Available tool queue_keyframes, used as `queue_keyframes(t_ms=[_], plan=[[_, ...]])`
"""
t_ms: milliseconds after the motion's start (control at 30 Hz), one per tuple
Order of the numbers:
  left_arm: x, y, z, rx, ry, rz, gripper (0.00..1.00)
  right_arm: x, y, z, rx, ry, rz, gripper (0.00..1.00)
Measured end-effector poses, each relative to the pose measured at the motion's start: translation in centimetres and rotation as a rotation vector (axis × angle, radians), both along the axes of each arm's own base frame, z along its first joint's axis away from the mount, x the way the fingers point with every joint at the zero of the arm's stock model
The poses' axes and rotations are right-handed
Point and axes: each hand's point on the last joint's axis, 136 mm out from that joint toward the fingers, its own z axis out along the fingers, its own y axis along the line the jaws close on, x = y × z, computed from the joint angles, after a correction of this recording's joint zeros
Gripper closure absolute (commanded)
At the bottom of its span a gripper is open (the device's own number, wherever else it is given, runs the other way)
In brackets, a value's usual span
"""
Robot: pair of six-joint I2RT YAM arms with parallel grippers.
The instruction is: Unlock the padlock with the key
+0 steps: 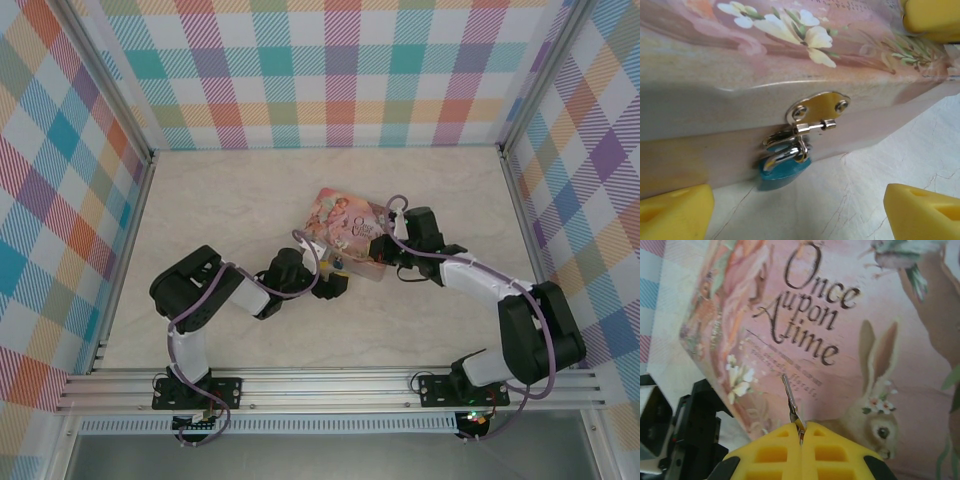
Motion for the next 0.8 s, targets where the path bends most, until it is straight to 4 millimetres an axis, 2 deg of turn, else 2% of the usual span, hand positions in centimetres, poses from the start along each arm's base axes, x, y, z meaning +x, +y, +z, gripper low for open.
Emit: queue_keyframes(t_ms=[400, 700, 800], plan=[[0.2, -1.3, 0.1, -0.058, 0.036, -0.035, 0.29, 0.5, -0.2, -0.1, -0.028, 0.006, -0.019, 1.00], [0.7, -1.7, 0.1, -0.092, 0.095, -0.006, 0.48, 0.6, -0.2, -0.1, -0.035, 0.002, -0.023, 1.00], [0.9, -1.7, 0.0, -0.097, 0.115, 0.022, 0.52, 0.6, -0.2, -0.1, -0.035, 0.001, -0.023, 1.00]])
